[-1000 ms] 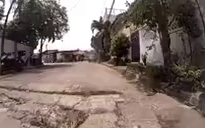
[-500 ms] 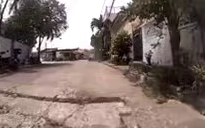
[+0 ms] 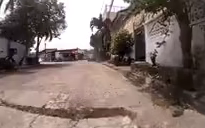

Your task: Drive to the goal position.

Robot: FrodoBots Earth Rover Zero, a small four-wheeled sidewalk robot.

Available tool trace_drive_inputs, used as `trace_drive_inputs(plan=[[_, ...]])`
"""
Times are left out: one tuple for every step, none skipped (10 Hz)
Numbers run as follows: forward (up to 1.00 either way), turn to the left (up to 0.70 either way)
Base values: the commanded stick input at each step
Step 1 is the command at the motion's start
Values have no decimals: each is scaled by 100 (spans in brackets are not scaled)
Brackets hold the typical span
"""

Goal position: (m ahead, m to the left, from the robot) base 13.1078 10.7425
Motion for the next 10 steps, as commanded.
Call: trace_drive_inputs(plan=[[70, 0], [70, 0], [70, 0], [70, 0], [70, 0], [70, 0], [70, 0], [70, 0], [70, 35], [70, 35]])
